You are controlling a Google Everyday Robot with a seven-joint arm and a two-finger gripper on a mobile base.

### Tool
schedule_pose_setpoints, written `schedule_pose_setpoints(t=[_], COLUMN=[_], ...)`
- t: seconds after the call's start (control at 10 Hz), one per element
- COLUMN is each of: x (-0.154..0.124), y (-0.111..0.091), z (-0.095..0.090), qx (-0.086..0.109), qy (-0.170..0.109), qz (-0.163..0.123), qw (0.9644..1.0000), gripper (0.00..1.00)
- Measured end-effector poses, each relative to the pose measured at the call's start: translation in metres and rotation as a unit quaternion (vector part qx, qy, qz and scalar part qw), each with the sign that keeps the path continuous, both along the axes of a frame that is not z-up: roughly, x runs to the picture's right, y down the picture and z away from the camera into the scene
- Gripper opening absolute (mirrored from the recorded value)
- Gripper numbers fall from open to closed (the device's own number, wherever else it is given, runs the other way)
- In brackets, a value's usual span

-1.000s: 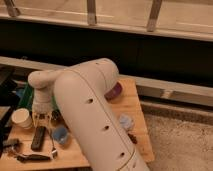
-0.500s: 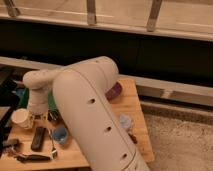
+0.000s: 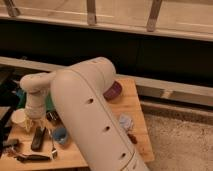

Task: Place eraser in metal cup

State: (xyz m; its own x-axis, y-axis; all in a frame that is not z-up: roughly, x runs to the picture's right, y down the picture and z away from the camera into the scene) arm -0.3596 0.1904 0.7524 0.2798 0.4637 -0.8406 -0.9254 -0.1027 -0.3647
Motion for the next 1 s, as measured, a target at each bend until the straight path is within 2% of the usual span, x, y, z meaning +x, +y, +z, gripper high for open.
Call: schedule_pose_setpoints(t=[0.2, 0.4, 0.6, 0.7, 1.0], x=[0.003, 0.003, 0.003, 0.004, 0.009], y=[-0.001, -0.014, -0.019, -0.018, -0.004], z=[-0.001, -0.018, -0.025, -0.022, 0.000], qx=[0.011, 0.030, 0.032, 0.030, 0.023], qy=[0.004, 0.002, 0.004, 0.007, 0.020], qz=[0.007, 0.014, 0.012, 0.012, 0.015], qw=[0.9999, 0.9994, 0.9994, 0.9994, 0.9994], gripper=[0.53, 0.53, 0.53, 0.53, 0.53])
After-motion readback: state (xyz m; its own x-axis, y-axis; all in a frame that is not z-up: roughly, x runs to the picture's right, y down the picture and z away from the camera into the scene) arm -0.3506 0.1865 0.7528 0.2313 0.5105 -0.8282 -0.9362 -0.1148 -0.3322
